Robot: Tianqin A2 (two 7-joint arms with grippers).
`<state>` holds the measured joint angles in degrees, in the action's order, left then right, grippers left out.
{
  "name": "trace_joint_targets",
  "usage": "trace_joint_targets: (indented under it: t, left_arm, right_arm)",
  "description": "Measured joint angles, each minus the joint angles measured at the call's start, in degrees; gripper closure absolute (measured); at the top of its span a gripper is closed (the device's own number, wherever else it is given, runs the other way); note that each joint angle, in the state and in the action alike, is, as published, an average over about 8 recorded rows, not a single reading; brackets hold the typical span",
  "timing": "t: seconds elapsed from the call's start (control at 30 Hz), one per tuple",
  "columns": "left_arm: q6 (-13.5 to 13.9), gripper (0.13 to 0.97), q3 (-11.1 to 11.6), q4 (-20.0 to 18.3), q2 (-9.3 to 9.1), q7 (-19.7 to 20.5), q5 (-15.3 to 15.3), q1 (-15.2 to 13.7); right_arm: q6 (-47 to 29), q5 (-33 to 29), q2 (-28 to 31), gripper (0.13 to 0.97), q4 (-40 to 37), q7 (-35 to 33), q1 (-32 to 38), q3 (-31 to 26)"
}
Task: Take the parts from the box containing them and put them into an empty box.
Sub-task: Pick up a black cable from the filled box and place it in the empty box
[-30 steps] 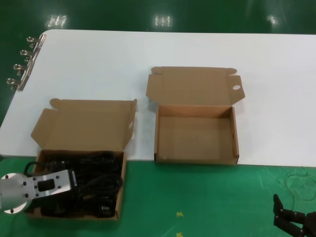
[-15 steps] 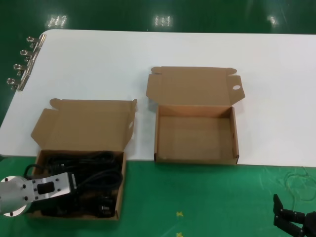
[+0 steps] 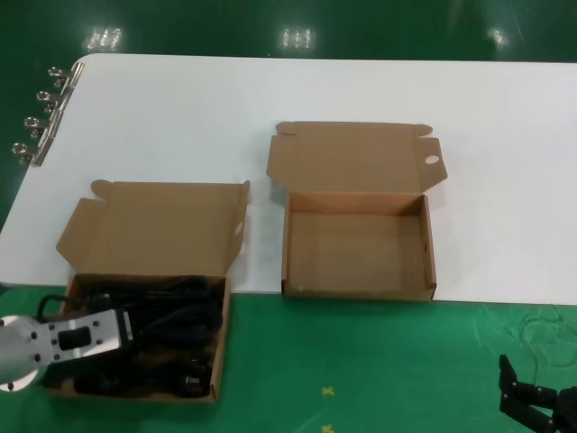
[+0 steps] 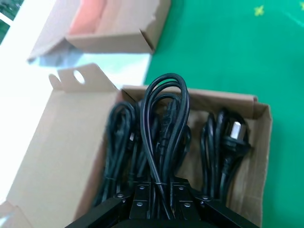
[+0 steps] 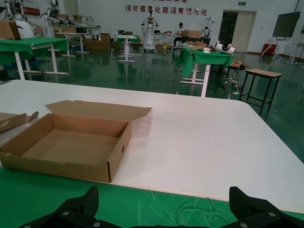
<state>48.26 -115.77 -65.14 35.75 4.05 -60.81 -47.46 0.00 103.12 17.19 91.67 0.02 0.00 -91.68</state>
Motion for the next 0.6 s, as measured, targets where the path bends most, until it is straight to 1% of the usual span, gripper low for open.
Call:
trace_joint_targets:
  t: [0.17, 0.23, 0.3, 0.37, 0.43, 0.6]
  left_arm:
    - [1.5, 0.886, 0.62, -4.0, 1.19, 1.22, -0.86, -0.23]
    - [1.78, 0.887, 0.85, -5.67, 1.23, 1.85, -0.98, -0.47]
    - [1.53, 0.887, 1.09, -7.17, 0.83, 2.44, -0.92, -0.74]
    - [0.58, 0.887, 1.34, -8.38, -0.17, 2.9, -0.66, -0.98]
    - [-1.05, 0.887, 1.56, -9.29, -1.77, 3.19, -0.23, -1.1]
    - [-6.23, 0.888, 1.57, -10.18, -7.16, 3.0, 1.18, -0.63]
  right_arm:
    - [0.0, 0.0, 0.0, 0.129, 0.0, 0.0, 0.0, 0.0]
    - [0.0, 0.0, 0.0, 0.129, 0.0, 0.0, 0.0, 0.0]
    - [0.0, 0.0, 0.0, 0.129, 0.0, 0.0, 0.0, 0.0]
    - [0.0, 0.0, 0.0, 0.129, 0.0, 0.0, 0.0, 0.0]
    - [0.0, 0.0, 0.0, 0.129, 0.0, 0.0, 0.0, 0.0]
    - [0.0, 0.0, 0.0, 0.129, 0.0, 0.0, 0.0, 0.0]
